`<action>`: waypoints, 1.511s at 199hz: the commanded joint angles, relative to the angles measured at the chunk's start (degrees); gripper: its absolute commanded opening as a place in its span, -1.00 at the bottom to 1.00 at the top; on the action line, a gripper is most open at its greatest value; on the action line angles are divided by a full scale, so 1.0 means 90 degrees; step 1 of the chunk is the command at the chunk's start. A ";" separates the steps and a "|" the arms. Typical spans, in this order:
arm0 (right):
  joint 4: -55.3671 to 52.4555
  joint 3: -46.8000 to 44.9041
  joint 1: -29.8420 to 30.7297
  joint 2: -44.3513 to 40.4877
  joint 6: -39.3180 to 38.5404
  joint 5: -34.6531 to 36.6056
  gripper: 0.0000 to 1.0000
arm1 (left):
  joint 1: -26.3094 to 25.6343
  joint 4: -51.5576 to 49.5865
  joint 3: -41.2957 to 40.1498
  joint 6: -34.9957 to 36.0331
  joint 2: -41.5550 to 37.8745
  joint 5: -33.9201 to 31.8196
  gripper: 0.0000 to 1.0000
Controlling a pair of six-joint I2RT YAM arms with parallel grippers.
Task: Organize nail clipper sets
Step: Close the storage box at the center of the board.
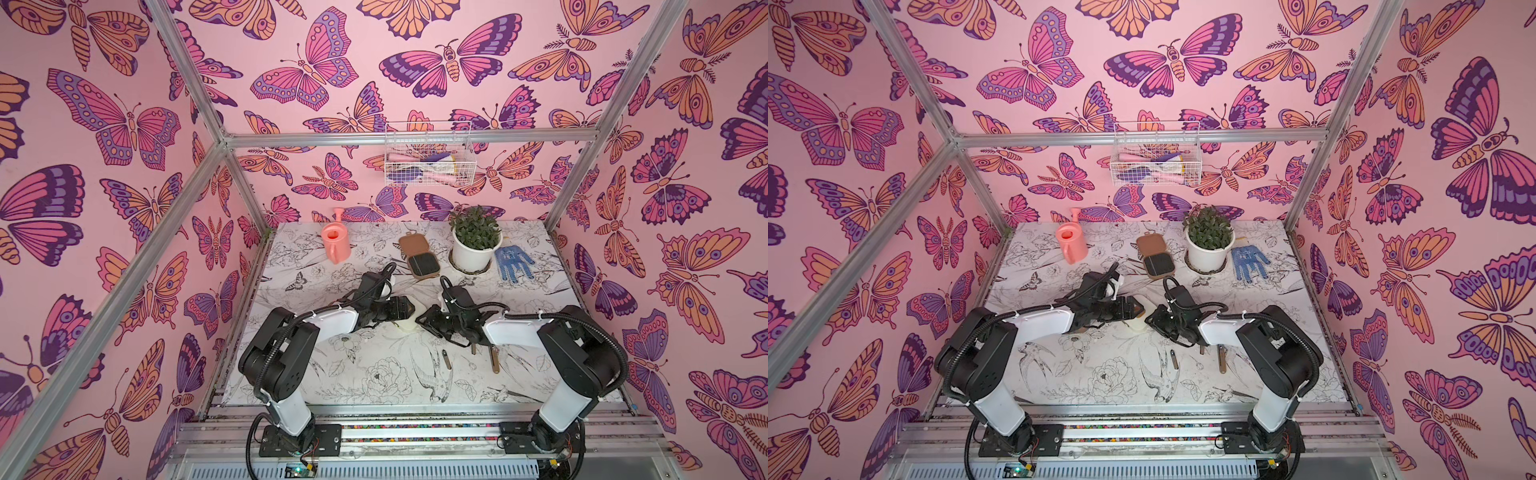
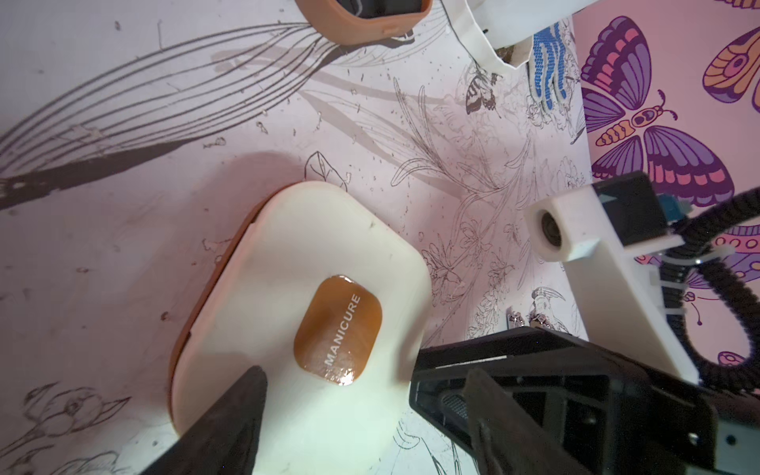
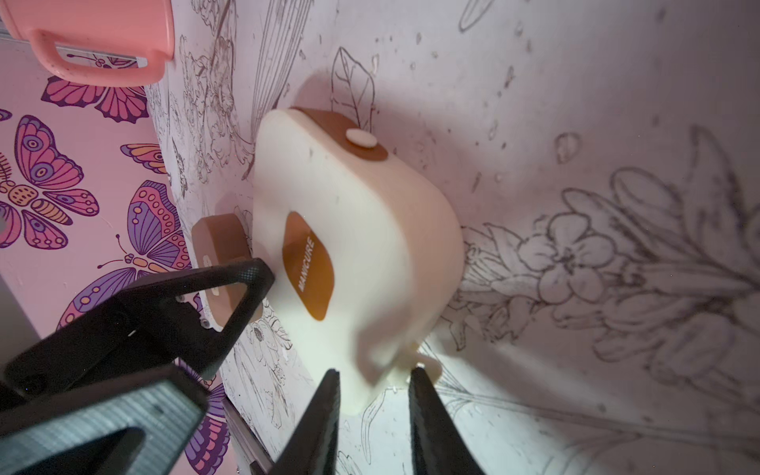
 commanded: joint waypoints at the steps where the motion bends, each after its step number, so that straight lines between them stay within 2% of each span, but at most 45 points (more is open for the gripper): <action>1: -0.0007 0.0192 -0.0030 0.0132 -0.0004 0.0162 -0.39 | 0.0008 -0.0968 -0.0106 0.0133 0.0194 -0.0394 0.58; 34: -0.0068 0.0220 -0.0026 0.0186 -0.0034 0.0191 -0.40 | 0.0008 -0.1185 0.0023 0.0261 0.0111 -0.0478 0.60; 60: -0.0058 0.0208 -0.0025 0.0217 -0.0028 0.0201 -0.41 | 0.0006 -0.1829 0.0374 0.0604 0.0045 -0.0800 0.66; 101: -0.0020 0.0227 -0.0031 0.0236 -0.0019 0.0192 -0.42 | 0.0003 -0.2846 0.1191 0.1307 0.0611 -0.1136 0.66; 125: -0.0019 0.0220 -0.0028 0.0244 -0.0014 0.0174 -0.42 | -0.0007 -0.2906 0.1434 0.1434 0.1037 -0.1119 0.56; 168: -0.0019 0.0179 -0.0021 0.0216 -0.0009 0.0200 -0.43 | -0.0031 -0.2896 0.1689 0.1537 0.1391 -0.1165 0.53; 250: 0.0140 0.0100 -0.0027 0.0339 0.0093 0.0187 -0.45 | -0.0231 -0.2818 0.1815 0.1943 0.1545 -0.1265 0.49; 300: 0.0172 0.0069 -0.0030 0.0335 0.0108 0.0230 -0.46 | -0.0333 -0.2802 0.1758 0.2049 0.1627 -0.1272 0.38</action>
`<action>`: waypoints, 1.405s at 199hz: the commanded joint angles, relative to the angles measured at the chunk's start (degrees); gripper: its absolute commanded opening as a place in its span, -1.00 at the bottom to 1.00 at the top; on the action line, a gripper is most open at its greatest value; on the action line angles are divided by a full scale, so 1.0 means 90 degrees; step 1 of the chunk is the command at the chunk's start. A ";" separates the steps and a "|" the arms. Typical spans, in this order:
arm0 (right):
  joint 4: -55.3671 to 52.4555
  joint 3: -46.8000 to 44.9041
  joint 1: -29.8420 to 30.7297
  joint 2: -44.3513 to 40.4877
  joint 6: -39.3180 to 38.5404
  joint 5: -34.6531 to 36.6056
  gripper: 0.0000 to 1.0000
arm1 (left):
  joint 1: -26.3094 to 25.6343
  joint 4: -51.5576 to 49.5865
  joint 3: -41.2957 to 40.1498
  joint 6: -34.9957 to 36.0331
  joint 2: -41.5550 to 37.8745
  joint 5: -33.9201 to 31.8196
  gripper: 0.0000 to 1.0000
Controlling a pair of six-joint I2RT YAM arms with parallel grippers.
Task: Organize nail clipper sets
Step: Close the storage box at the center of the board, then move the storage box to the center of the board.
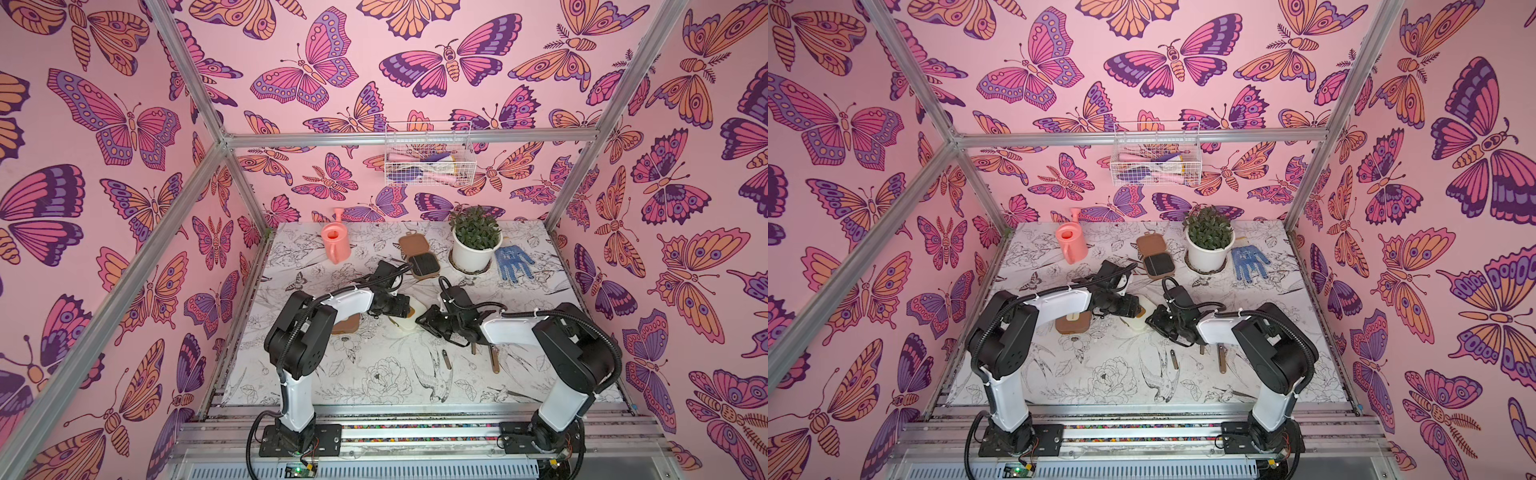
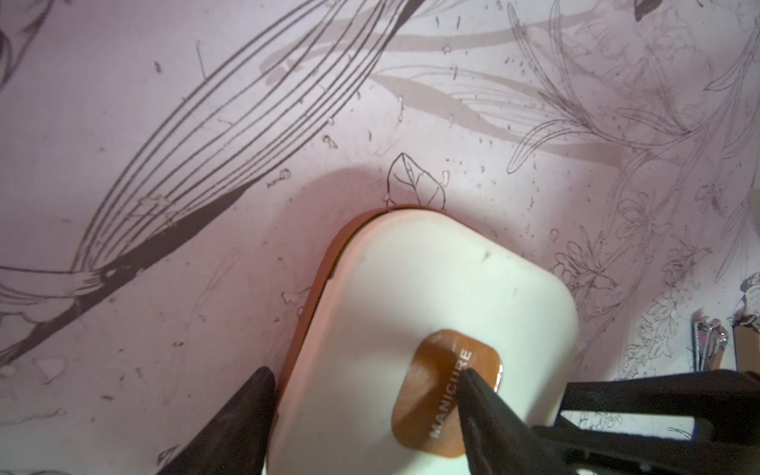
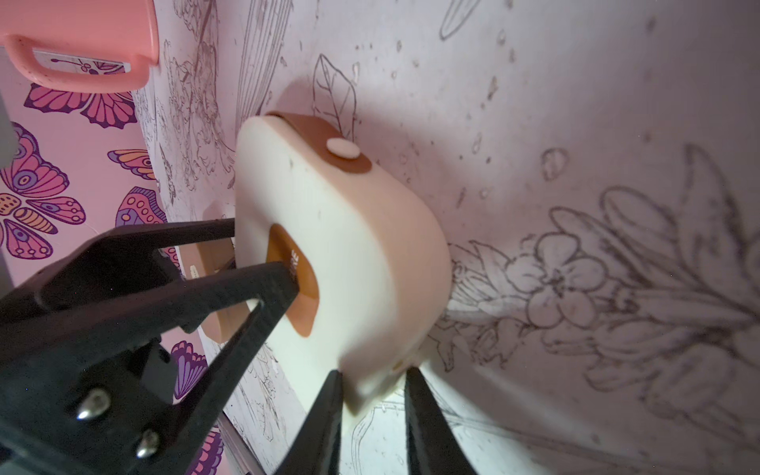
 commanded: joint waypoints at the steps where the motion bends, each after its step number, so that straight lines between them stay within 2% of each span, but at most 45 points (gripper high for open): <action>1: 0.0130 -0.0006 -0.0030 0.0132 0.0103 0.0155 -0.46 | -0.0178 -0.0423 -0.0167 0.0218 0.0376 -0.0141 0.38; 115: 0.1051 -0.0456 -0.0031 0.0358 0.0556 0.0282 -0.48 | -0.0286 -0.0400 -0.0256 0.0148 0.0493 -0.0072 0.35; 154: 0.1065 -0.0272 -0.0011 0.0543 0.0516 0.0180 -0.48 | -0.0296 -0.0406 -0.0343 0.0069 0.0327 -0.0216 0.35; 179: 0.0805 0.0060 -0.0001 0.0712 0.0344 0.0116 -0.48 | -0.0267 -0.0537 -0.0424 -0.0147 -0.0214 -0.0777 0.46; 230: 0.0436 0.1156 0.0187 0.1433 0.0243 0.0020 -0.48 | -0.0123 -0.1430 0.0010 -0.0280 -0.2180 -0.2142 0.74; 279: 0.0409 0.2531 0.0652 0.2469 0.0588 -0.0057 -0.49 | 0.0045 -0.2185 0.0369 -0.0270 -0.3352 -0.2330 0.79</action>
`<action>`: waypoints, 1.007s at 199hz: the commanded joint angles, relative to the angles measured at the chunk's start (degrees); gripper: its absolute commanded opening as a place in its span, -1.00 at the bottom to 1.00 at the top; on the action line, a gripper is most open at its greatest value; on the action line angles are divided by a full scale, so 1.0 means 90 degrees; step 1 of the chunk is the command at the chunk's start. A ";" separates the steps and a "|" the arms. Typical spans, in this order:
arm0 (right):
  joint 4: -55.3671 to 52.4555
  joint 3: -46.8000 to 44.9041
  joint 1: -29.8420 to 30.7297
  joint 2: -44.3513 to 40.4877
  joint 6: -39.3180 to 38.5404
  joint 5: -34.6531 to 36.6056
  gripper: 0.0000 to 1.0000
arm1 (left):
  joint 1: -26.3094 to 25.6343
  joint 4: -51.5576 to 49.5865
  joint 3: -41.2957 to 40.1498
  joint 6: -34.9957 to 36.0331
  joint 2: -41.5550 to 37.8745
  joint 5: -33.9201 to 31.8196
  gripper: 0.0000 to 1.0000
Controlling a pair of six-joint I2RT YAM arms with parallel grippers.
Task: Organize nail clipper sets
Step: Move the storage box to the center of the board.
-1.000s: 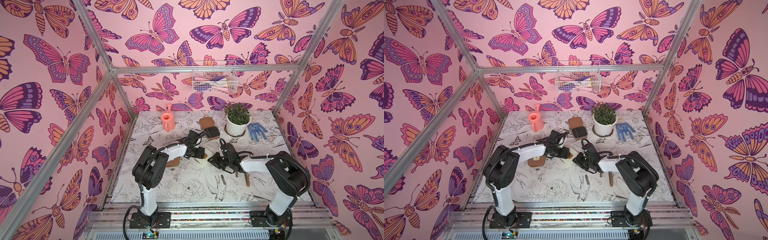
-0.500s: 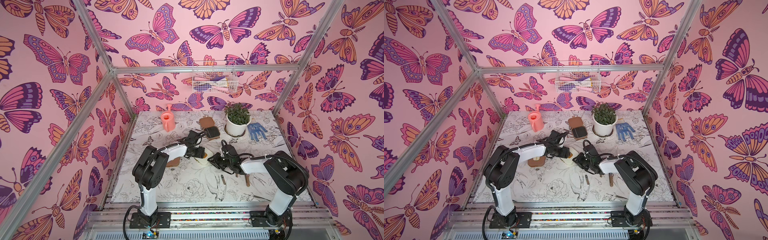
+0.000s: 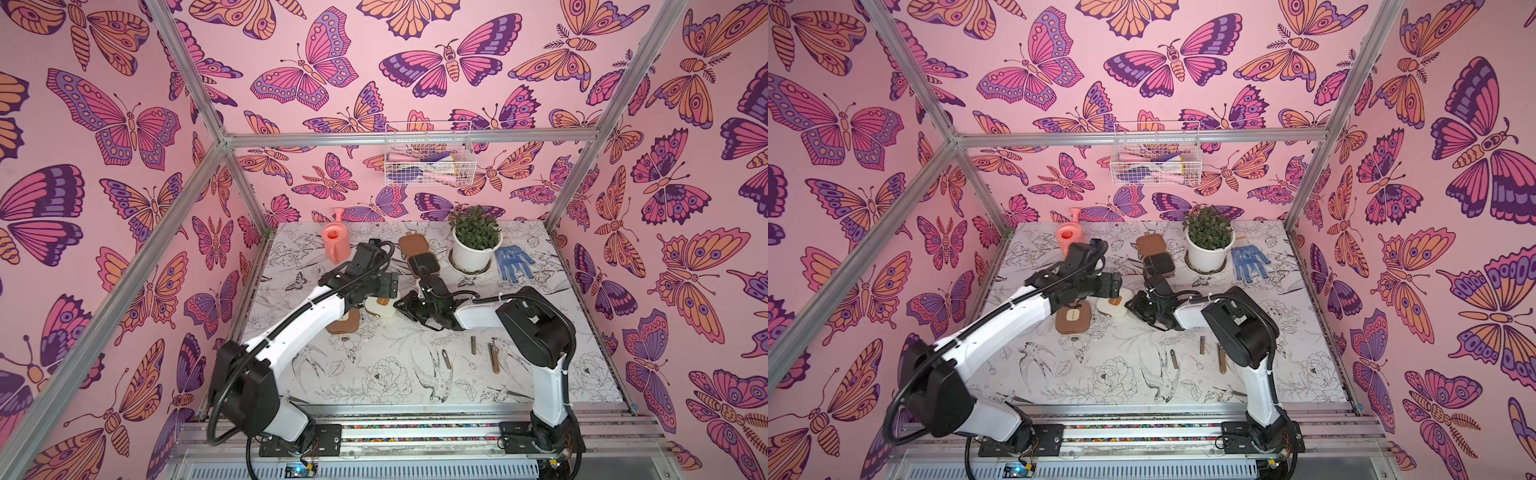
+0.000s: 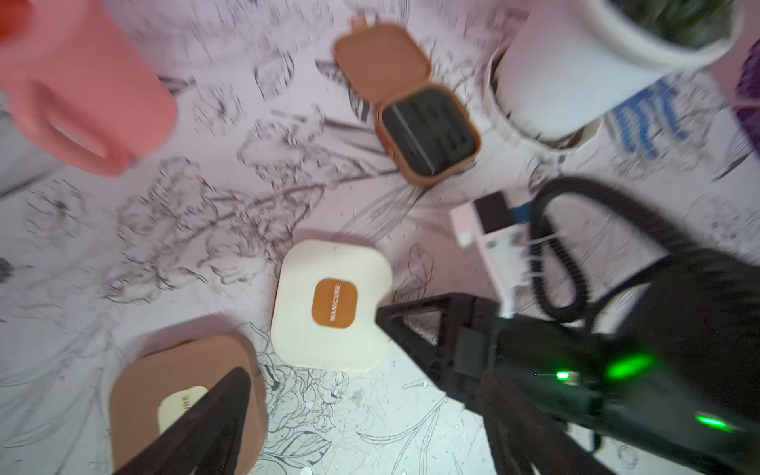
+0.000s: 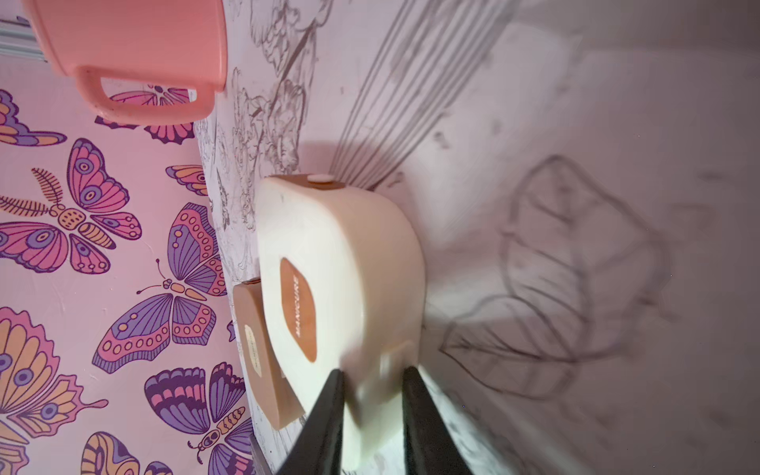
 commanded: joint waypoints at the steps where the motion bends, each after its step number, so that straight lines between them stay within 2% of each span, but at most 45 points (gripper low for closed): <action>1: -0.0399 0.0488 0.0269 0.0507 0.0220 -0.0003 -0.49 | 0.0092 -0.0737 -0.0048 -0.0051 -0.0342 -0.0284 0.79; 37: -0.0814 0.1342 0.0391 0.0893 -0.0063 -0.0053 -0.49 | 0.0200 -0.0896 -0.0334 -0.0200 -0.0770 -0.0063 0.80; 53: -0.1313 0.1510 0.0308 0.0689 -0.0606 0.0077 -0.36 | 0.0233 -0.0910 -0.0496 -0.0306 -0.0919 0.0100 0.80; 71: -0.2363 0.1794 0.0061 0.0226 -0.1724 0.0211 -0.20 | 0.0253 -0.0912 -0.0661 -0.0453 -0.1030 0.0296 0.80; 90: -0.4174 0.2552 -0.0200 -0.0241 -0.3509 0.0603 -0.11 | 0.0263 -0.0905 -0.0780 -0.0566 -0.1372 0.0469 0.80; 106: -0.5873 0.3553 -0.0328 -0.0270 -0.4934 0.1397 -0.16 | 0.0263 -0.0905 -0.0851 -0.0660 -0.1442 0.0601 0.79; 124: -0.6806 0.4360 -0.0523 -0.0066 -0.6020 0.1985 -0.32 | 0.0273 -0.0899 -0.0901 -0.0832 -0.1447 0.0714 0.77; 142: -0.7262 0.5022 -0.0765 0.0295 -0.6477 0.2060 -0.43 | 0.0273 -0.0887 -0.0913 -0.0962 -0.1427 0.0748 0.72; 169: -0.7402 0.5689 -0.0898 0.0811 -0.6812 0.2507 -0.42 | 0.0273 -0.0900 -0.0913 -0.1037 -0.1428 0.0796 0.69; 200: -0.7423 0.6196 -0.0915 0.1325 -0.6911 0.2423 -0.44 | 0.0273 -0.0902 -0.0903 -0.1094 -0.1413 0.0825 0.68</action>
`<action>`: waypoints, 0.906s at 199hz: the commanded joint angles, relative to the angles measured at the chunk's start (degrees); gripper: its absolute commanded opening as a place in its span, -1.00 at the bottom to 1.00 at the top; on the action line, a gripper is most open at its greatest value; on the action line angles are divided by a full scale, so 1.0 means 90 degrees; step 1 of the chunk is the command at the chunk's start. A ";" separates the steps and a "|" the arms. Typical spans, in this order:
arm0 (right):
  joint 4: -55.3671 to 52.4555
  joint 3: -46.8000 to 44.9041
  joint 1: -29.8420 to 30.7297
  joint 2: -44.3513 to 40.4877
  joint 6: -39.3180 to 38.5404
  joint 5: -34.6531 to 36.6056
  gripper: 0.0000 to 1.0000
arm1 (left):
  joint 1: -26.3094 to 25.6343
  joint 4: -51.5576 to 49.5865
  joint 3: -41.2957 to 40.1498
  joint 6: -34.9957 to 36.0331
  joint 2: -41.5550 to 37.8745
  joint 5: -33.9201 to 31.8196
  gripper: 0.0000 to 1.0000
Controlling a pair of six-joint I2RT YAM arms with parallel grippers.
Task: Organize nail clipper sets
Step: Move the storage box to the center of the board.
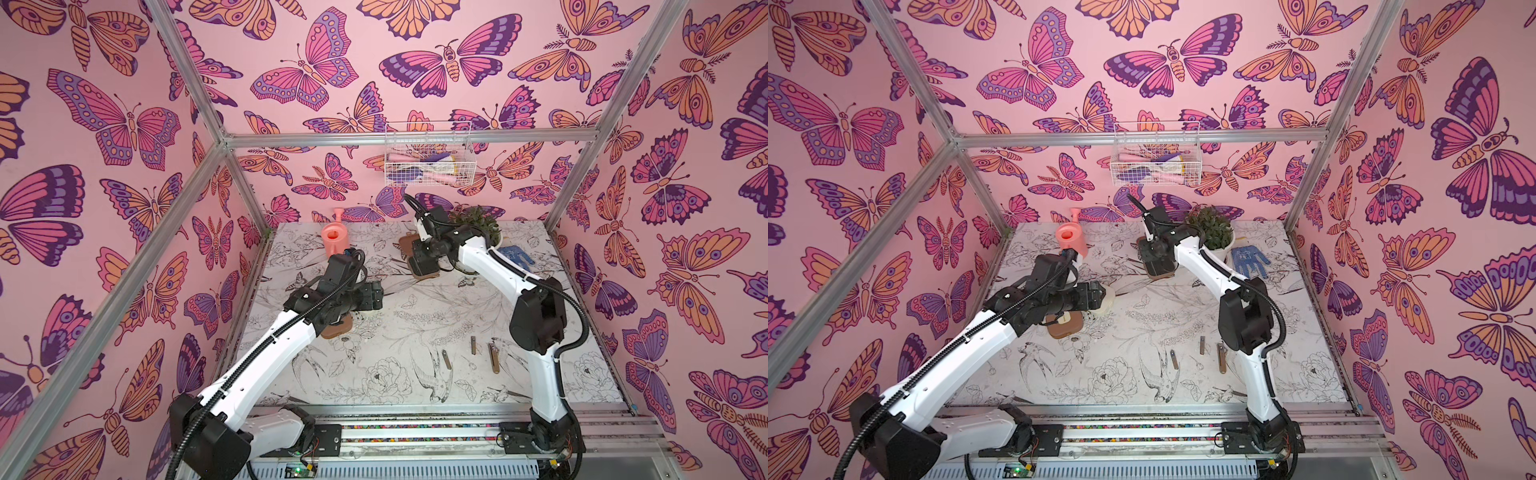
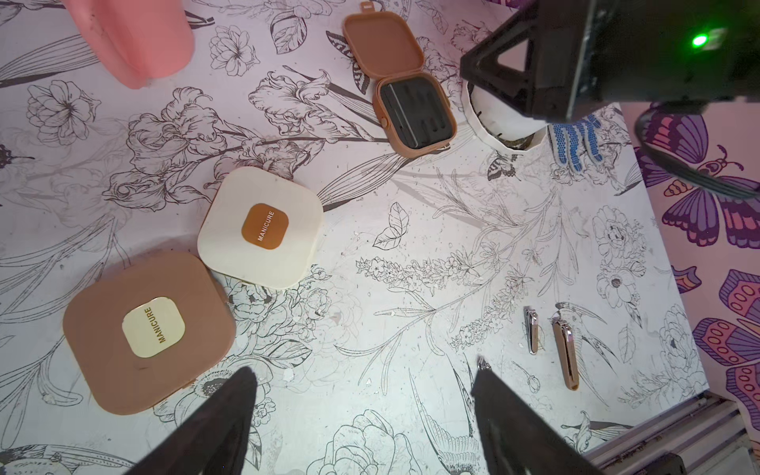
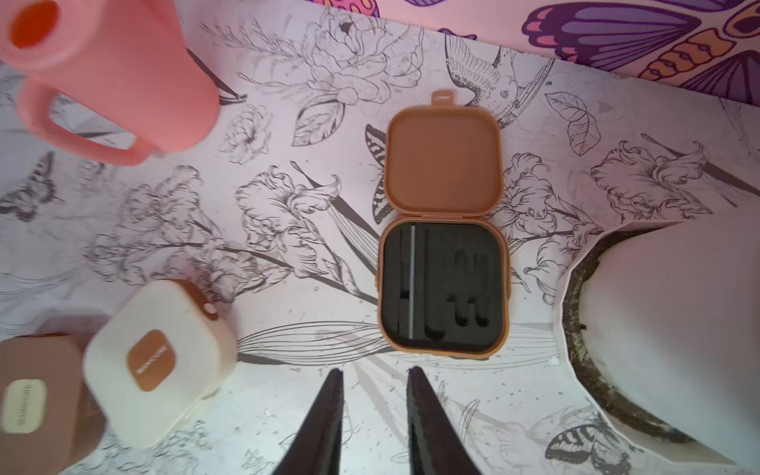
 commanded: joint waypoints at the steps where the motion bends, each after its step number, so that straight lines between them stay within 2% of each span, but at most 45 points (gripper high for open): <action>1: -0.0593 0.0277 0.0036 0.0540 -0.0532 0.0181 -0.45 | 0.0054 -0.0117 -0.0087 -0.0136 0.0001 0.0082 0.68; 105: -0.0166 0.0292 0.0057 0.1122 -0.0206 -0.0345 -0.45 | 0.0054 -0.0113 -0.0116 -0.0156 0.0007 0.0062 0.67; 180: -0.0080 0.0457 0.0065 0.1514 -0.0139 -0.0378 -0.43 | 0.0054 -0.0111 -0.0051 -0.0118 0.0125 0.0072 0.67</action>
